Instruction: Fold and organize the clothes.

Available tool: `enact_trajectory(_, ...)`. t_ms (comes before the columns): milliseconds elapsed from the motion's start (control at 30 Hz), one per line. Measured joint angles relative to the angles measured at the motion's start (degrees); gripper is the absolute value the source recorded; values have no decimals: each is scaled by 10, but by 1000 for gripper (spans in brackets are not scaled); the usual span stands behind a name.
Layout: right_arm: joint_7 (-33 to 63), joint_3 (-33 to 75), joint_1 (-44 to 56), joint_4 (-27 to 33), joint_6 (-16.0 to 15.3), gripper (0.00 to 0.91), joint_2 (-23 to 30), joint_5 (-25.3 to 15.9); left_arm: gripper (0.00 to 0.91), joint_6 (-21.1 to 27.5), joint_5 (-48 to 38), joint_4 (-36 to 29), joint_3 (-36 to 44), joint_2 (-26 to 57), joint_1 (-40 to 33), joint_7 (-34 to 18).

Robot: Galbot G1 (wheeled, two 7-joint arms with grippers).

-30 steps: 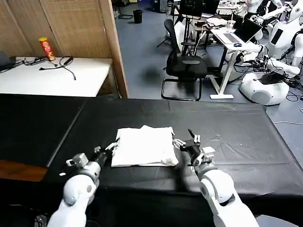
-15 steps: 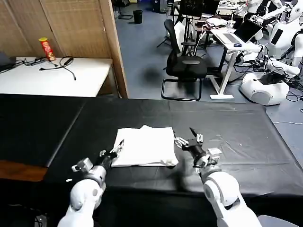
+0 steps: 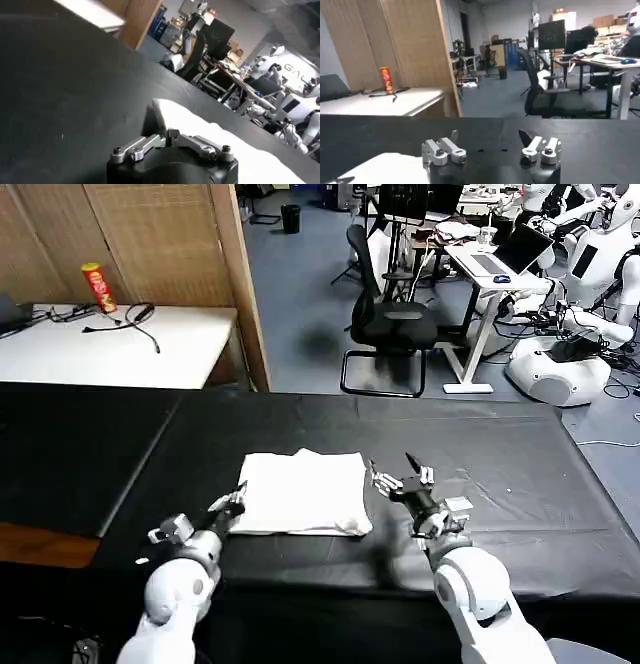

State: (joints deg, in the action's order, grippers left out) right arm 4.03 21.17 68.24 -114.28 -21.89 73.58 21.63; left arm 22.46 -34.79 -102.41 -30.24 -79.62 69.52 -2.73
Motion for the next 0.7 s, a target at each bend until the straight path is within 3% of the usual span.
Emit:
enact_trajectory(200, 3, 23, 6, 10, -2, 878, 0, -15, 0, 5, 21, -17, -18, 92, -8, 4)
enact_trajectory(567, 1, 33, 8, 19, 0, 878, 14, -18, 0, -8, -16, -33, -112, 362, 22, 5)
enact_trajectory(700, 0, 32, 12, 21, 3, 878, 20, -20, 0, -2, -2, -64, -135, 410, 28, -6)
